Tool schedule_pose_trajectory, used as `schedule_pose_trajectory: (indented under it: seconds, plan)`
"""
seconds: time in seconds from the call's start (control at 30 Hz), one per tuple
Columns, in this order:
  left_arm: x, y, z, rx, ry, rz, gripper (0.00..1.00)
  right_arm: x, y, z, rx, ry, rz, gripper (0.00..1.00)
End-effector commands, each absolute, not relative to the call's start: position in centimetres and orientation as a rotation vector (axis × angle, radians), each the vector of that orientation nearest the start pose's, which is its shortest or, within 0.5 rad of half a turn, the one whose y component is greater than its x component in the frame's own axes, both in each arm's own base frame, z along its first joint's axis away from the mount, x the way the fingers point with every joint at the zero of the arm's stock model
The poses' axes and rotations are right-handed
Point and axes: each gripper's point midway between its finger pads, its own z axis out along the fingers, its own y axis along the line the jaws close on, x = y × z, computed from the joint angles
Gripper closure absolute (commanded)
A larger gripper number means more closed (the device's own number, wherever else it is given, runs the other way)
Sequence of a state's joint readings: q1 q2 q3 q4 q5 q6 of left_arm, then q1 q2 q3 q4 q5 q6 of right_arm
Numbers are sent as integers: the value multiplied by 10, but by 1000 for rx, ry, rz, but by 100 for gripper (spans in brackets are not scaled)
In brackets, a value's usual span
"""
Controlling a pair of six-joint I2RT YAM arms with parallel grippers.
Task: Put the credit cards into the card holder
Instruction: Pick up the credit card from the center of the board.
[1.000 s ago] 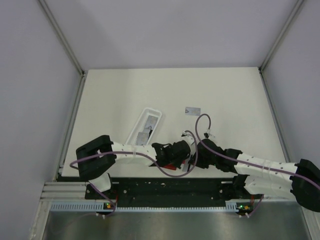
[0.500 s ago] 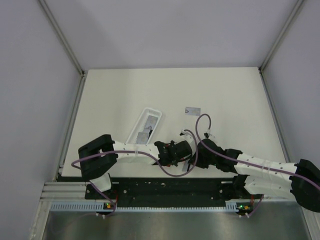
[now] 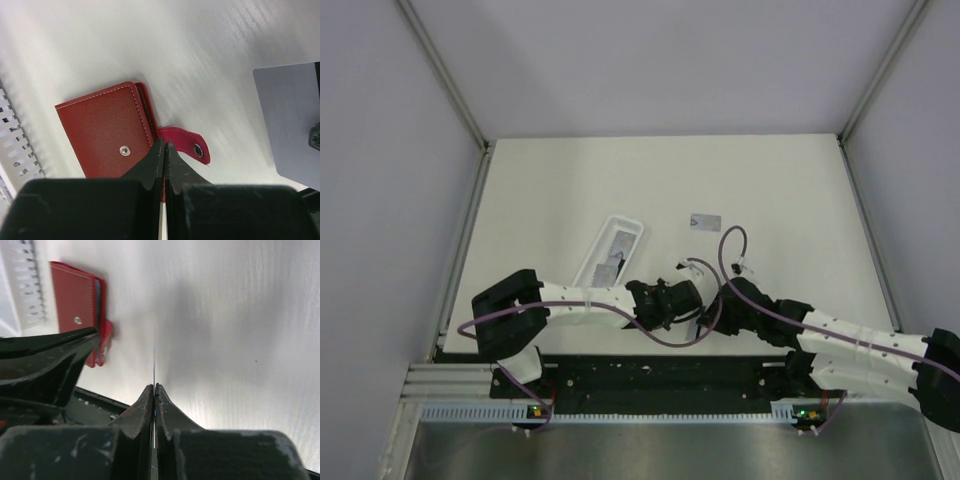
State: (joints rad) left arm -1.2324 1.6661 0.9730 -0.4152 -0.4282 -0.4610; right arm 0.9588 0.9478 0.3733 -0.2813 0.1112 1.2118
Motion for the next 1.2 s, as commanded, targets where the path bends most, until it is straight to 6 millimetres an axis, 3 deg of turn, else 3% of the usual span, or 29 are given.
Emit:
schedule_pose_trajectory:
  seconds: [0.0,0.17,0.3,0.5,0.57,0.83,0.97,1.17]
  plan:
    - [173,-320,58,795,2337,-146,100,151,229,86,329,2399,899,100]
    - [178,-315,70,773,2307,-134,100,161,235,122,281,2284,968,100]
    - [181,-308,82,741,2288,-113,100,165,245,125,252,2293,972,100]
    - [185,-278,111,594,2241,-149,100,173,265,136,251,2250,1063,100]
    - [187,-265,112,543,2245,-173,100,176,271,142,247,2240,1078,100]
    - [202,-232,87,418,2318,-269,100,186,291,145,279,2257,1109,100]
    - [203,-234,75,438,2346,-302,100,192,297,146,322,2246,1120,100]
    - [200,-239,51,478,2408,-292,100,193,303,121,358,2340,1056,100]
